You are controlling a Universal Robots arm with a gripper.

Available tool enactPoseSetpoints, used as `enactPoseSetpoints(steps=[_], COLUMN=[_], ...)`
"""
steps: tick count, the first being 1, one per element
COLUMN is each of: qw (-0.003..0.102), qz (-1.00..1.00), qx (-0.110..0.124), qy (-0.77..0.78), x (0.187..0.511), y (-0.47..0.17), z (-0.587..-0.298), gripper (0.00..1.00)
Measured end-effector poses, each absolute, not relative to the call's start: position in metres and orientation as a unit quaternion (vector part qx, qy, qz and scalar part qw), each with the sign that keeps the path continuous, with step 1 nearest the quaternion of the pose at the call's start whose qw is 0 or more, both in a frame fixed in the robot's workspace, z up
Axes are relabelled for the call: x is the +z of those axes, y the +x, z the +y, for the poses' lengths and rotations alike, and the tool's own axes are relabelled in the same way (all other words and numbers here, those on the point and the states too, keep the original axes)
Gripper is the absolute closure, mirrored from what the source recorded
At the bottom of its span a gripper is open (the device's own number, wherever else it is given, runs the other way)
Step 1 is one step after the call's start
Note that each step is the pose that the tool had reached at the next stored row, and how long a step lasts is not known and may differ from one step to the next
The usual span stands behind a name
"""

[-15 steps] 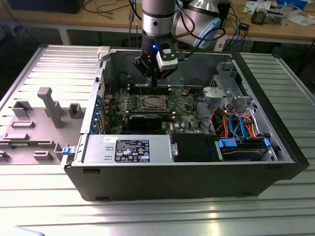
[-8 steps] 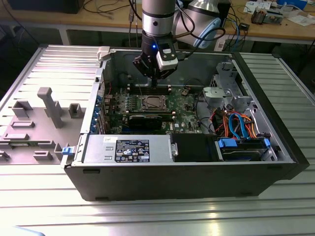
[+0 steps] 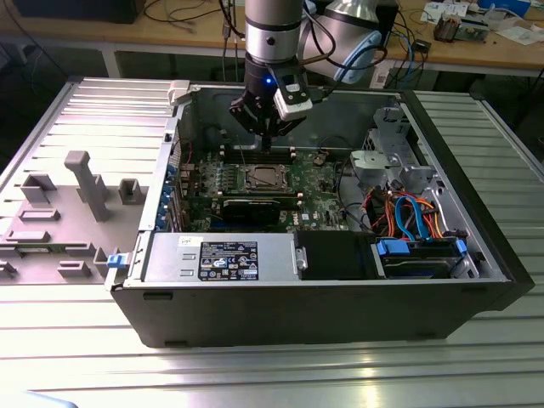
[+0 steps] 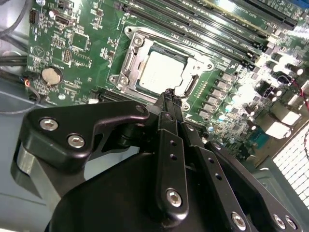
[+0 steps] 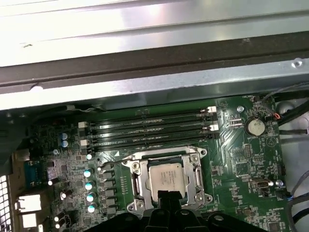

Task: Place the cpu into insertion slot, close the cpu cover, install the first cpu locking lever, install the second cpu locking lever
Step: 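Install the first cpu locking lever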

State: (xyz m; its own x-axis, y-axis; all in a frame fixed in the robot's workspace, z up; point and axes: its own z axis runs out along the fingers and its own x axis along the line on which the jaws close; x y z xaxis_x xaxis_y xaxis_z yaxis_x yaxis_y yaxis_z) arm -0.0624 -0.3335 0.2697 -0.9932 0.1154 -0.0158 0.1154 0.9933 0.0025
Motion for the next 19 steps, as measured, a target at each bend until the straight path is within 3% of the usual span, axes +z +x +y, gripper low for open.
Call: enactPoseSetpoints(steps=[19], qw=[0.009], qz=[1.0], qx=[0.003], qy=[0.025], x=[0.268], y=[-0.091], z=[-0.334], gripper=[0.89])
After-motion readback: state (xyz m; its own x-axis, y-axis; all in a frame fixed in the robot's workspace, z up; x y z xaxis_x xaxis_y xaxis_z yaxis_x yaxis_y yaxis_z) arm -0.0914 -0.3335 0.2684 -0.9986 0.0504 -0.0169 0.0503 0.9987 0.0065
